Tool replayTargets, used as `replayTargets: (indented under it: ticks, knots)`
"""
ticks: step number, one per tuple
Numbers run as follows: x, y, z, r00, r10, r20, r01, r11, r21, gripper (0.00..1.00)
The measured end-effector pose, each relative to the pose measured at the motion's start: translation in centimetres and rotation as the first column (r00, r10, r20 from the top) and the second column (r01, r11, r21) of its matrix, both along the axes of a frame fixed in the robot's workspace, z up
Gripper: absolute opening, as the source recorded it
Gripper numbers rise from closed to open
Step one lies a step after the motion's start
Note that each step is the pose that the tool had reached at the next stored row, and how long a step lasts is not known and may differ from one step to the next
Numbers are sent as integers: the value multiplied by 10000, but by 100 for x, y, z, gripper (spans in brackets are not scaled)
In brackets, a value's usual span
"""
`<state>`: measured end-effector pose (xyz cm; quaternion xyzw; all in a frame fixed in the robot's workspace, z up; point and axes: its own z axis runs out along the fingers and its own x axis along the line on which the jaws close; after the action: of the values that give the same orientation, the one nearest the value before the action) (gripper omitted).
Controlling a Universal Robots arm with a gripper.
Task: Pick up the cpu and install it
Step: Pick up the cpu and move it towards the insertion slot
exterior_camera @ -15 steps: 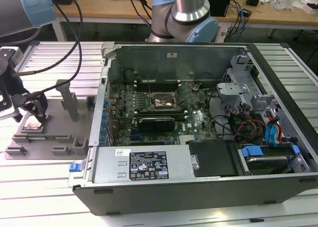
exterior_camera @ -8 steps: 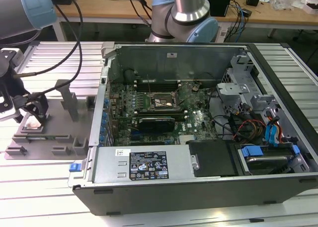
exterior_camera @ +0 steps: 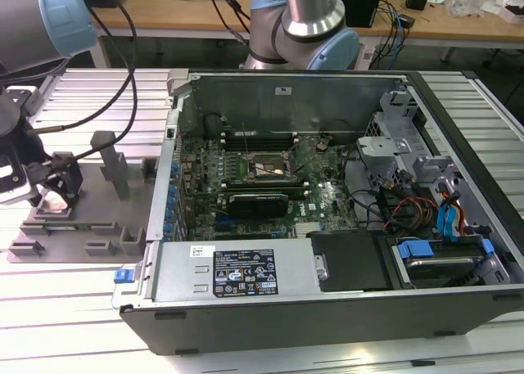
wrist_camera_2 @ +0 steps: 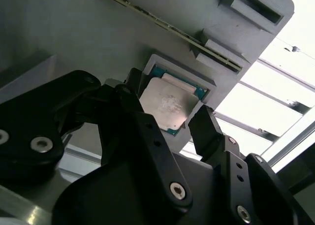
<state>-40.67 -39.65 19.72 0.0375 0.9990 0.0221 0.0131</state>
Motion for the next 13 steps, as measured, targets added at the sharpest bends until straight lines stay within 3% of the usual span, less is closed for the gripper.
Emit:
replayTargets:
  ticks: [3,5,10,13]
  knots:
    - [1,37,-14,10000,2,0,-2,10000,-1,66]
    - [0,85,-31,10000,2,0,-2,10000,-1,66]
    - [-33,95,-56,10000,13,-1,-14,10000,-16,66]
    - [-34,95,-71,9996,258,-60,-259,9997,-50,66]
